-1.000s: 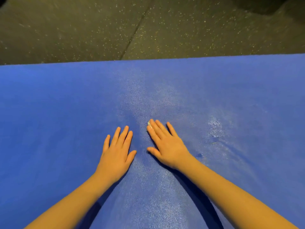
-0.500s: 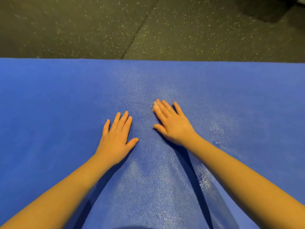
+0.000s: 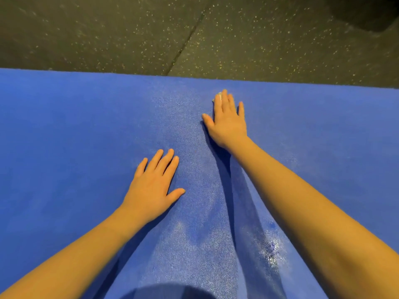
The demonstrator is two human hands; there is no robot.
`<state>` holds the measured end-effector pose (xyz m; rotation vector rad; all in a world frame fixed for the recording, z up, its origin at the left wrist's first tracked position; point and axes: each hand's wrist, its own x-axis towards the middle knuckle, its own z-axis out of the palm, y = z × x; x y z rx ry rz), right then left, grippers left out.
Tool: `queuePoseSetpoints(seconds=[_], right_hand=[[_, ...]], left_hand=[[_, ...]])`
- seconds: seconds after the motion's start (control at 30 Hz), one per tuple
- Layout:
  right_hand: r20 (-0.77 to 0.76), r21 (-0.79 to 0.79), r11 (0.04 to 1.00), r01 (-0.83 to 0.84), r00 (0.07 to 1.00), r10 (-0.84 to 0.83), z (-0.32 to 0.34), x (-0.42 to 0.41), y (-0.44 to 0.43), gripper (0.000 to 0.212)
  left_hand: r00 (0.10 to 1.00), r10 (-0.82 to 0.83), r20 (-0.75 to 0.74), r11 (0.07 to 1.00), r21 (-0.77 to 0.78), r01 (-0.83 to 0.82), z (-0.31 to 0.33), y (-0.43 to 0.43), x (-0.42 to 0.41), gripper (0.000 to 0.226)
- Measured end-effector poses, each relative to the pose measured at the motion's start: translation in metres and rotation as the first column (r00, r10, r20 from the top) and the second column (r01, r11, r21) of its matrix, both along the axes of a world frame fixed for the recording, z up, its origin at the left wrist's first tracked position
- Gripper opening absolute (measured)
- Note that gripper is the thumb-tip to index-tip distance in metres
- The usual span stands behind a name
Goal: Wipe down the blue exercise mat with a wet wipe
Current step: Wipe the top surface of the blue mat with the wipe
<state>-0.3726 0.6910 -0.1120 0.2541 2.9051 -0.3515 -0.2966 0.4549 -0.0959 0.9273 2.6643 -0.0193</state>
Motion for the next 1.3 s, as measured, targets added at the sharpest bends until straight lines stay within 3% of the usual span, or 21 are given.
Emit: queuePoseSetpoints(seconds=[0.13,0.2,0.33,0.4,0.47,0.53,0.63,0.73,0.87,0.93,1.0,1.07,1.1,1.23,1.3], right_hand=[[0.017,0.055,0.931,-0.361,0.933,0.36,0.001,0.006,-0.008,0.072],[-0.005,0.11,0.953,-0.282,0.959,0.285,0.0,-0.004,0.011,0.07],[0.049,0.03,0.997,0.068,0.996,-0.069,0.003,-0.034,0.017,0.068],[0.06,-0.009,1.0,-0.018,0.998,0.019,0.005,-0.041,-0.003,0.071],[0.041,-0.004,0.97,-0.245,0.969,0.245,0.006,-0.039,-0.017,0.073],[0.04,0.049,0.937,-0.346,0.938,0.344,0.004,-0.041,-0.007,0.072],[0.04,0.115,0.978,-0.175,0.984,0.171,0.003,-0.059,0.017,0.068],[0.077,0.048,0.998,0.034,0.996,-0.038,0.006,-0.075,0.008,0.071],[0.03,-0.005,0.968,-0.253,0.967,0.253,0.003,-0.064,-0.019,0.078],[0.009,0.064,0.958,-0.278,0.961,0.278,0.002,-0.06,0.001,0.074],[-0.008,0.102,0.991,-0.09,0.996,0.092,0.002,-0.06,0.026,0.069],[0.004,0.052,0.99,0.131,0.991,-0.131,0.003,-0.055,0.033,0.067],[0.004,0.027,0.986,0.165,0.986,-0.165,0.002,-0.051,0.027,0.068],[-0.013,0.044,0.992,-0.118,0.993,0.119,-0.004,-0.024,0.016,0.075],[-0.023,0.106,0.986,-0.129,0.991,0.133,-0.004,-0.025,0.038,0.072]], left_hand=[[1.0,-0.015,0.005,1.0,-0.026,0.015,0.003,0.0,-0.004,0.079],[1.0,-0.028,0.001,0.999,-0.031,0.028,0.005,0.0,-0.006,0.08],[0.99,-0.141,-0.013,0.989,-0.035,0.141,0.01,-0.006,-0.023,0.082],[0.983,-0.182,-0.03,0.982,-0.064,0.179,0.013,-0.006,-0.036,0.091],[0.99,-0.131,0.046,0.979,-0.149,0.137,0.02,0.0,-0.045,0.112],[0.99,-0.063,0.123,0.98,-0.18,0.084,0.02,0.004,-0.049,0.117],[0.988,-0.039,0.148,0.969,-0.236,0.073,0.02,0.007,-0.049,0.117],[0.988,-0.018,0.154,0.973,-0.224,0.052,0.021,0.007,-0.049,0.117],[0.987,-0.015,0.159,0.974,-0.221,0.05,0.024,0.01,-0.049,0.117],[0.986,-0.004,0.169,0.975,-0.22,0.041,0.025,0.01,-0.049,0.118],[0.984,0.006,0.18,0.976,-0.214,0.034,0.026,0.011,-0.049,0.118],[0.981,0.015,0.192,0.975,-0.22,0.028,0.027,0.013,-0.048,0.117],[0.98,0.021,0.198,0.974,-0.226,0.025,0.028,0.014,-0.047,0.117],[0.969,0.063,0.237,0.971,-0.237,-0.005,0.029,0.02,-0.043,0.117],[0.957,0.104,0.271,0.974,-0.22,-0.044,0.029,0.023,-0.041,0.118]])
